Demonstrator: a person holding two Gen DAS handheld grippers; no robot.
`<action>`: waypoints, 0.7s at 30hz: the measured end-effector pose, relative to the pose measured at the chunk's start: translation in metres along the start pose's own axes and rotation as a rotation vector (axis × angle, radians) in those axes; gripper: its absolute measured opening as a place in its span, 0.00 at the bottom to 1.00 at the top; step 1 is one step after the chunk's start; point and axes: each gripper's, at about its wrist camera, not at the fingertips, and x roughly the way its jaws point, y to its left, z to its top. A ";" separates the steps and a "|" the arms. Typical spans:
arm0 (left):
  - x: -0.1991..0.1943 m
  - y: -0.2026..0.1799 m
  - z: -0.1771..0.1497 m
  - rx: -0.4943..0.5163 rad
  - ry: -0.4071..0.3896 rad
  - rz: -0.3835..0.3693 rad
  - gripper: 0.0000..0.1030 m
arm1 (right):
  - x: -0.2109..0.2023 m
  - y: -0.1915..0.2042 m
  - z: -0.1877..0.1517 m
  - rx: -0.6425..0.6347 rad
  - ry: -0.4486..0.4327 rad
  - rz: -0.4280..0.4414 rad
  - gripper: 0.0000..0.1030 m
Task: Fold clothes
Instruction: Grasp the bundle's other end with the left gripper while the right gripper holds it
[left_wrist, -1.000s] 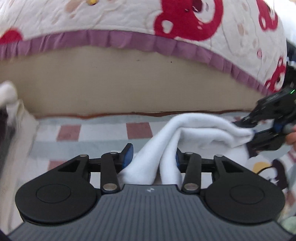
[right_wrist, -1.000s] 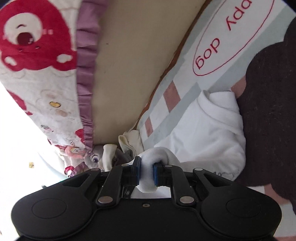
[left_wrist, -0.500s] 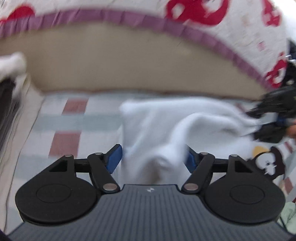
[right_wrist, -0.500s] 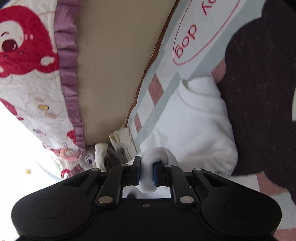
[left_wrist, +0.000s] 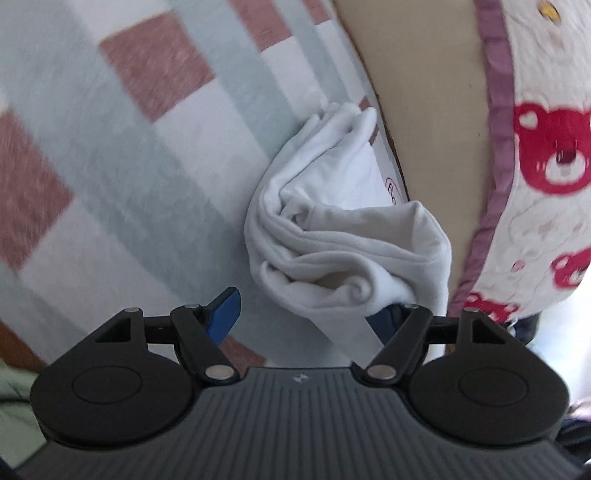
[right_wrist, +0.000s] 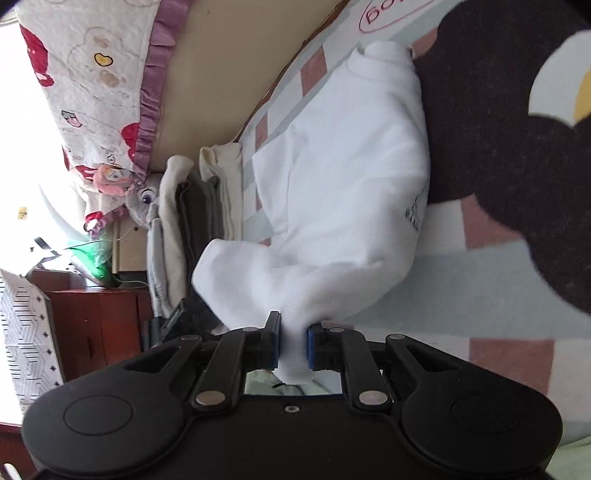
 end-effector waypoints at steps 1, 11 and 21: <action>-0.002 0.002 0.000 -0.018 -0.004 -0.024 0.71 | -0.002 0.000 0.001 0.004 -0.007 0.002 0.16; -0.022 0.012 -0.025 -0.147 -0.189 -0.126 0.71 | -0.009 -0.011 0.001 0.077 -0.017 0.048 0.16; -0.020 0.009 -0.033 -0.215 -0.244 -0.221 0.91 | -0.009 -0.011 0.001 0.129 -0.037 0.092 0.16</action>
